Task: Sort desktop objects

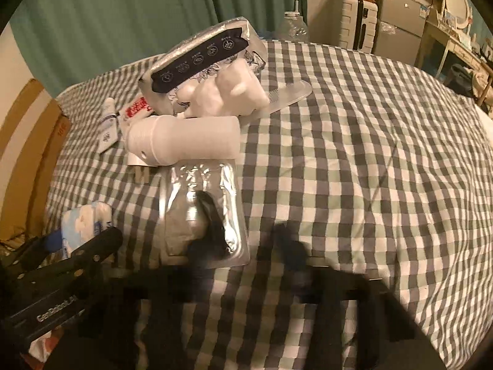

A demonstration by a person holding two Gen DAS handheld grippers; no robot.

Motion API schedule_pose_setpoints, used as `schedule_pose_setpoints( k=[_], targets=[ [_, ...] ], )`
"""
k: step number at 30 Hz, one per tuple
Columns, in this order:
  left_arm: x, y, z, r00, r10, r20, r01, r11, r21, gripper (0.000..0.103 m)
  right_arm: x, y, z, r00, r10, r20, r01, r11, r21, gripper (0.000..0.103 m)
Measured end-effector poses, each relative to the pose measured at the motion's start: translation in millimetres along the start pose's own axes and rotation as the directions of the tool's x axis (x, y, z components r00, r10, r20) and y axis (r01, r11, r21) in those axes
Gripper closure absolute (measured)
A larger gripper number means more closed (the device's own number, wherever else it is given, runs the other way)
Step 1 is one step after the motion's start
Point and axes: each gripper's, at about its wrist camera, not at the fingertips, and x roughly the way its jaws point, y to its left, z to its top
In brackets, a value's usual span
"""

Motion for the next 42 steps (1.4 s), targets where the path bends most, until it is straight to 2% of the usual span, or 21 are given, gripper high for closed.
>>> schedule_pose_setpoints(
  k=[1,3,8,13,16,18,20,25,27,30,34,38,42],
  targets=[
    [-3.8,-0.1,0.7,1.000,-0.006,0.000,0.006,1.000,-0.001,0.026,-1.0,0.0,-1.2,1.000,0.007,-0.006,-0.007,1.000,0.001,0.098],
    [-14.0,-0.5,3.8,1.000,-0.007,0.020,0.007,1.000,0.009,0.026,-5.5,2.3,-5.0,0.999,-0.033,-0.005,0.033,0.999,-0.011,0.098],
    [-58.7,0.6,15.9,0.996,-0.003,0.091,-0.003,0.998,0.067,0.026,-32.4,9.3,-14.1,1.000,-0.007,0.030,0.007,1.000,-0.009,0.098],
    [-109.6,15.0,23.2,0.986,-0.006,0.167,-0.008,0.996,0.084,0.026,-79.1,22.1,-19.1,0.996,0.008,0.092,-0.007,1.000,-0.020,0.098],
    [-141.0,32.9,28.1,0.979,-0.005,0.204,-0.010,0.997,0.074,0.026,-110.8,38.8,-18.5,0.989,0.051,0.140,-0.051,0.999,-0.006,0.098],
    [-162.3,42.5,34.8,0.976,0.012,0.216,-0.029,0.997,0.074,0.026,-136.5,55.9,-17.8,0.981,0.052,0.189,-0.047,0.998,-0.033,0.098],
    [-188.3,56.2,42.1,0.970,0.001,0.241,-0.018,0.998,0.066,0.026,-155.8,80.3,-14.4,0.973,0.032,0.230,-0.013,0.997,-0.080,0.098],
    [-233.6,87.9,52.7,0.955,0.008,0.296,-0.030,0.997,0.068,0.026,-201.3,129.7,-3.7,0.951,0.083,0.298,-0.040,0.988,-0.149,0.098],
    [-247.3,107.3,54.8,0.948,0.009,0.317,-0.025,0.999,0.046,0.026,-214.2,156.1,-0.1,0.942,0.088,0.324,-0.026,0.981,-0.192,0.098],
    [-258.1,138.7,54.3,0.941,0.025,0.337,-0.031,0.999,0.011,0.026,-224.8,198.0,4.9,0.935,0.118,0.336,-0.025,0.963,-0.269,0.098],
    [-256.8,183.4,50.7,0.940,0.064,0.334,-0.055,0.998,-0.034,0.026,-225.1,249.6,10.8,0.928,0.210,0.308,-0.101,0.937,-0.336,0.098],
    [-237.5,231.5,44.3,0.956,0.064,0.288,-0.042,0.996,-0.082,0.026,-204.2,305.8,16.2,0.930,0.261,0.260,-0.140,0.903,-0.405,0.098],
    [-211.4,258.2,42.4,0.969,0.053,0.242,-0.029,0.994,-0.103,0.026,-172.9,349.7,18.9,0.933,0.302,0.196,-0.182,0.866,-0.466,0.098]
  ],
)
